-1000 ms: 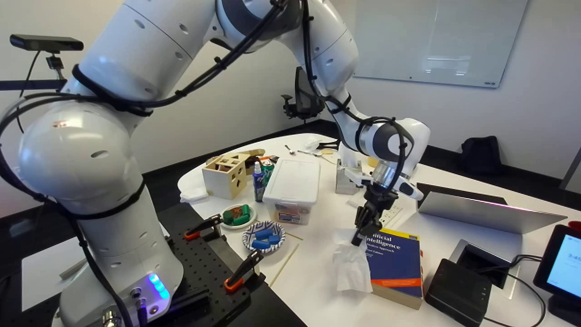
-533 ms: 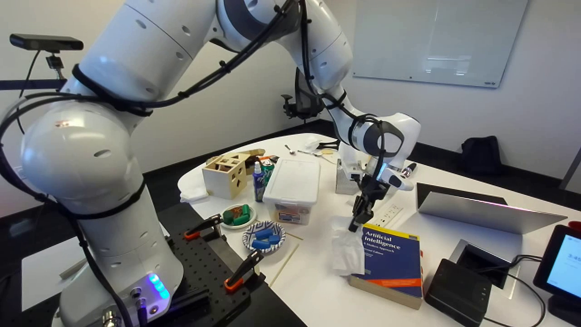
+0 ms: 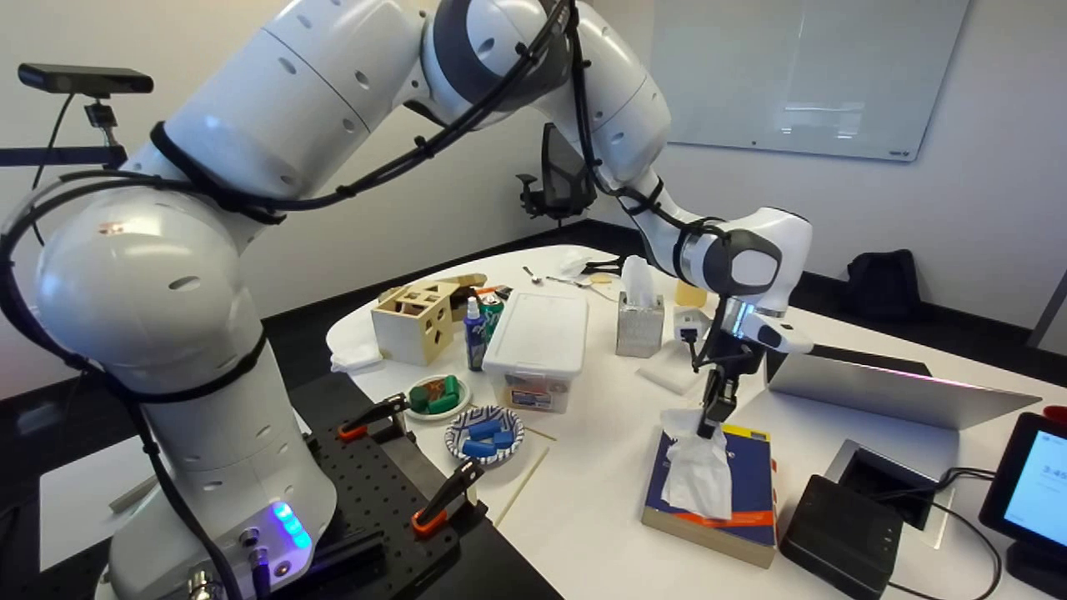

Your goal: Use the tissue to wipe the book

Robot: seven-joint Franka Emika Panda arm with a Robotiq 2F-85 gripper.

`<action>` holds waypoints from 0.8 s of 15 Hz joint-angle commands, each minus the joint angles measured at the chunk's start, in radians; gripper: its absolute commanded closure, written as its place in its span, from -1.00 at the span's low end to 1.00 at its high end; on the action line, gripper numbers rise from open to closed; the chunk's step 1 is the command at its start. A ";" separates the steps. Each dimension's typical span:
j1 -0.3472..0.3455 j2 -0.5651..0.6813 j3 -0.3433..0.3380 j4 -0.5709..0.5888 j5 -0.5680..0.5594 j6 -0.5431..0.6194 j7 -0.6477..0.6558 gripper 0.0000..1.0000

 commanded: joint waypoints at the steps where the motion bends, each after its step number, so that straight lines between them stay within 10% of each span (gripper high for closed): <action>1: -0.013 0.076 -0.025 0.078 0.000 0.026 0.078 0.99; 12: 0.019 0.079 0.065 0.064 0.020 -0.011 0.083 0.99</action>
